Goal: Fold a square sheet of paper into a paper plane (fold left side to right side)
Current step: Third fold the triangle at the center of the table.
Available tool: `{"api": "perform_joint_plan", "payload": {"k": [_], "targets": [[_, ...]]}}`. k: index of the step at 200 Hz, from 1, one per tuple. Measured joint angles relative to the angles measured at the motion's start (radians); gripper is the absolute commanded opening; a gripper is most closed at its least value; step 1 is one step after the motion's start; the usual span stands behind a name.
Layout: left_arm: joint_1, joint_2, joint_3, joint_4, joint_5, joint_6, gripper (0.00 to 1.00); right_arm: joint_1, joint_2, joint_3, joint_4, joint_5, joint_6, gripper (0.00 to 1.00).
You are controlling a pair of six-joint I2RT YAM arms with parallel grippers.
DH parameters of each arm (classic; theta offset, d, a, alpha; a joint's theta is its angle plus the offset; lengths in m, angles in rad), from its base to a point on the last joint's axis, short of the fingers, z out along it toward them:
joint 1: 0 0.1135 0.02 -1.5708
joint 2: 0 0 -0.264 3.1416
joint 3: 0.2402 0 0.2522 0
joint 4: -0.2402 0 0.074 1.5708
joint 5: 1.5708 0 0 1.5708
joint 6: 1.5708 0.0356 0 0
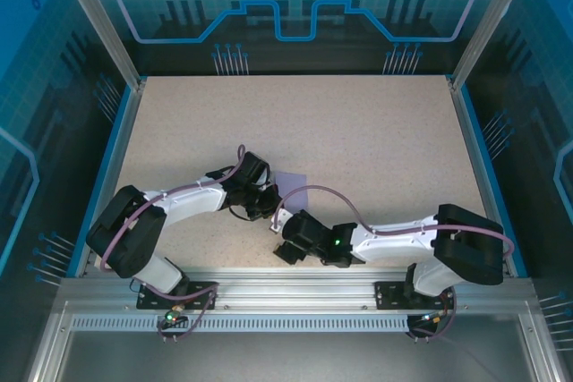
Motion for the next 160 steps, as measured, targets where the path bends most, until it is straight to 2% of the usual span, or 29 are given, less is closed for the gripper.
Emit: {"api": "perform_joint_plan", "payload": {"k": [43, 80, 121, 127, 145, 160], "targets": [[0.000, 0.000, 0.000, 0.000, 0.000, 0.000, 0.06, -0.038, 0.009, 0.001, 0.045, -0.002, -0.018, 0.52], [0.000, 0.000, 0.000, -0.001, 0.000, 0.000, 0.07, -0.055, 0.012, 0.007, 0.061, -0.010, -0.018, 0.26], [0.000, 0.000, 0.000, -0.009, 0.000, 0.001, 0.09, -0.064, 0.012, 0.007, 0.063, -0.036, -0.022, 0.03], [0.000, 0.000, 0.000, -0.010, 0.000, 0.001, 0.12, -0.066, 0.012, 0.007, 0.063, -0.040, -0.021, 0.00], [0.000, 0.000, 0.000, -0.019, -0.001, 0.010, 0.28, -0.070, 0.012, 0.007, 0.063, -0.059, -0.023, 0.00], [0.000, -0.005, 0.000, -0.026, -0.001, 0.008, 0.37, -0.077, 0.012, 0.007, 0.063, -0.081, -0.022, 0.00]]}}
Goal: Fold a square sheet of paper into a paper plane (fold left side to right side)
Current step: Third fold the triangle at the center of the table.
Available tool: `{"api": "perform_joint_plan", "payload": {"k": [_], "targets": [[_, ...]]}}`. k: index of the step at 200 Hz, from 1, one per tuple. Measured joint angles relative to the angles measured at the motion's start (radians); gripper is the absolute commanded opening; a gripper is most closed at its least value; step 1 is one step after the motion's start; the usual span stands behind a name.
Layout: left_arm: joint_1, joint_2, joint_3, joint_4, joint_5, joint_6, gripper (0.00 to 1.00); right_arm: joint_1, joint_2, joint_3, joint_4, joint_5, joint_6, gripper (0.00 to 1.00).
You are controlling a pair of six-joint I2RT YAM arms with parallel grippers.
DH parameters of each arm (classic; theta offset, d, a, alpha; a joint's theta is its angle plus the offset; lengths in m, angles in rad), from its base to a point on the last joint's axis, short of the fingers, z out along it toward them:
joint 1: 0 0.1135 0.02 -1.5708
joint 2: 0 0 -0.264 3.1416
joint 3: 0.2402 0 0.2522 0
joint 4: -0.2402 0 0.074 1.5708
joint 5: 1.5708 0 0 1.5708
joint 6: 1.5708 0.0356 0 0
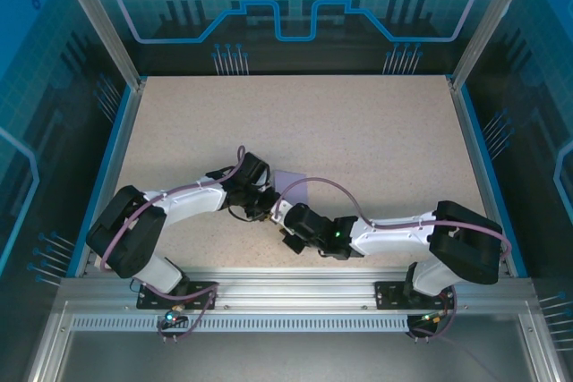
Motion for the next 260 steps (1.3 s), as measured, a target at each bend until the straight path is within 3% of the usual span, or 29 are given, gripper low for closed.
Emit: {"api": "perform_joint_plan", "payload": {"k": [24, 68, 108, 138, 207, 260], "targets": [[0.009, -0.030, 0.000, -0.028, -0.015, 0.024, 0.46, -0.014, -0.005, 0.000, 0.013, -0.033, 0.010, 0.00], [0.080, -0.118, 0.000, -0.084, -0.018, 0.068, 0.49, -0.048, -0.007, -0.002, 0.017, -0.096, 0.041, 0.00], [0.130, -0.105, 0.026, -0.137, -0.011, 0.135, 0.33, -0.066, -0.002, -0.002, 0.015, -0.137, 0.068, 0.00], [0.130, -0.003, 0.127, -0.134, 0.022, 0.191, 0.23, -0.076, 0.000, -0.002, 0.014, -0.161, 0.083, 0.00], [0.110, 0.296, 0.327, -0.075, 0.140, 0.295, 0.13, -0.085, 0.026, -0.002, 0.014, -0.193, 0.105, 0.00], [0.073, 0.430, 0.430, -0.092, 0.151, 0.366, 0.12, -0.101, 0.031, -0.002, 0.011, -0.216, 0.120, 0.00]]}}
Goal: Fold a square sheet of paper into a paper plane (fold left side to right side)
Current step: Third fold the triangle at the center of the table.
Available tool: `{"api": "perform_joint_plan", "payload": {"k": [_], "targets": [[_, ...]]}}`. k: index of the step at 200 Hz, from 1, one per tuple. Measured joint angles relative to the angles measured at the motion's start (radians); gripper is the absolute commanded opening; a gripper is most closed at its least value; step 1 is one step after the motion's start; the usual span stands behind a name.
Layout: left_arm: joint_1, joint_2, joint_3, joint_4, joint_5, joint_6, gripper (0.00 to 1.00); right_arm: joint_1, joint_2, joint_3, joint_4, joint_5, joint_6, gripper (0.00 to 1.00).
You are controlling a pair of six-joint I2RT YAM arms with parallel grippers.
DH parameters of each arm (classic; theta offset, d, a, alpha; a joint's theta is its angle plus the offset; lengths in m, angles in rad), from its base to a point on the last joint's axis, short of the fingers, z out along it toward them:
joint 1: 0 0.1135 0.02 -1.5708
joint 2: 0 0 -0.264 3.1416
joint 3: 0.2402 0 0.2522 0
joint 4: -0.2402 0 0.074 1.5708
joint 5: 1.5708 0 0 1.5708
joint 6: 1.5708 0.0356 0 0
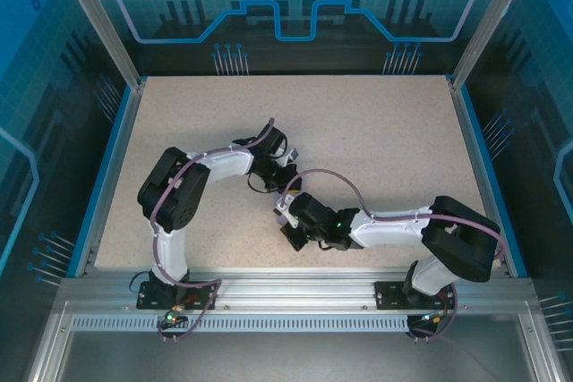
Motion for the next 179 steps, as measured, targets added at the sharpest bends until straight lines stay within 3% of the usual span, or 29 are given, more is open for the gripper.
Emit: {"api": "perform_joint_plan", "payload": {"k": [179], "targets": [[-0.010, 0.069, 0.024, -0.020, 0.005, 0.055, 0.05, -0.166, 0.000, 0.016, -0.100, 0.031, -0.016, 0.00]]}}
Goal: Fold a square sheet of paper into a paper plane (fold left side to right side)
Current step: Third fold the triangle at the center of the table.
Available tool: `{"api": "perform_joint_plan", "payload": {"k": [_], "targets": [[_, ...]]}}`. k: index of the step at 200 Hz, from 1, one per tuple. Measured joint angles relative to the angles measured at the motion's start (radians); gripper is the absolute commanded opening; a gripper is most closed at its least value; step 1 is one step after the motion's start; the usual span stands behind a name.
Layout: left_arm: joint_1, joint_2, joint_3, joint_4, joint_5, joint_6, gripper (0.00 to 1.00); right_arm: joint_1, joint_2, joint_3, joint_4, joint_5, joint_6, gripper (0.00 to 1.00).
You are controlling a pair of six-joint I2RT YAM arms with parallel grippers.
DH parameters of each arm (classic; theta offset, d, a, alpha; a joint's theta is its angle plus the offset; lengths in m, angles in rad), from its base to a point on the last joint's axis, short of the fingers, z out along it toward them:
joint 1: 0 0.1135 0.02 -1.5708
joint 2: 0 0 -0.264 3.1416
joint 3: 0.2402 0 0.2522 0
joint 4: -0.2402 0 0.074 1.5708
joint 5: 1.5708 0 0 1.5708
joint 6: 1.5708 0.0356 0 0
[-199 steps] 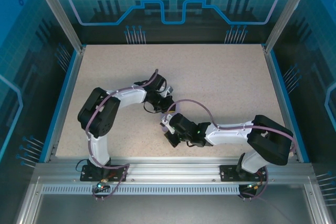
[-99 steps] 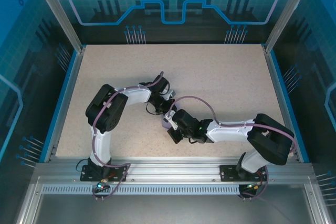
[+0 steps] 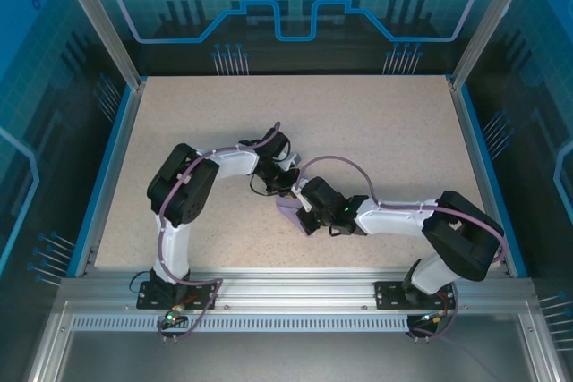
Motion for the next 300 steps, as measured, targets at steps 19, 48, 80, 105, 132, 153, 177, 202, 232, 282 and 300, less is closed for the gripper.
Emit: {"api": "perform_joint_plan", "payload": {"k": [19, 48, 80, 105, 132, 153, 177, 202, 232, 282, 300], "targets": [[-0.001, 0.001, 0.002, 0.000, 0.000, 0.000, 0.05, -0.009, 0.004, 0.012, -0.003, 0.010, 0.000, 0.00], [-0.001, 0.003, 0.004, -0.001, 0.000, 0.000, 0.05, -0.016, 0.022, 0.023, -0.007, 0.024, 0.000, 0.00], [-0.001, 0.005, 0.008, -0.008, 0.000, 0.000, 0.05, -0.017, 0.035, 0.024, -0.012, 0.028, 0.001, 0.00], [-0.002, 0.005, 0.009, -0.008, 0.000, 0.000, 0.05, -0.018, 0.045, 0.025, -0.014, 0.028, 0.001, 0.00], [-0.002, 0.006, 0.011, -0.009, 0.000, 0.000, 0.05, -0.021, 0.061, 0.034, -0.019, 0.028, 0.001, 0.00], [-0.002, 0.008, 0.013, -0.012, 0.002, 0.000, 0.05, -0.021, 0.063, 0.037, -0.020, 0.033, 0.005, 0.00], [-0.003, 0.008, 0.013, -0.012, 0.003, 0.000, 0.05, -0.021, 0.065, 0.038, -0.020, 0.036, 0.009, 0.00], [-0.002, 0.009, 0.014, -0.012, 0.003, 0.000, 0.05, -0.023, 0.068, 0.040, -0.020, 0.035, 0.013, 0.00], [-0.002, 0.010, 0.014, -0.013, 0.003, 0.000, 0.05, -0.024, 0.072, 0.043, -0.020, 0.035, 0.016, 0.00], [-0.002, 0.010, 0.014, -0.013, 0.004, 0.001, 0.06, -0.028, 0.082, 0.043, -0.011, 0.035, 0.028, 0.00], [-0.001, 0.012, 0.014, -0.013, 0.008, 0.001, 0.05, -0.028, 0.085, 0.043, -0.006, 0.035, 0.033, 0.00]]}}
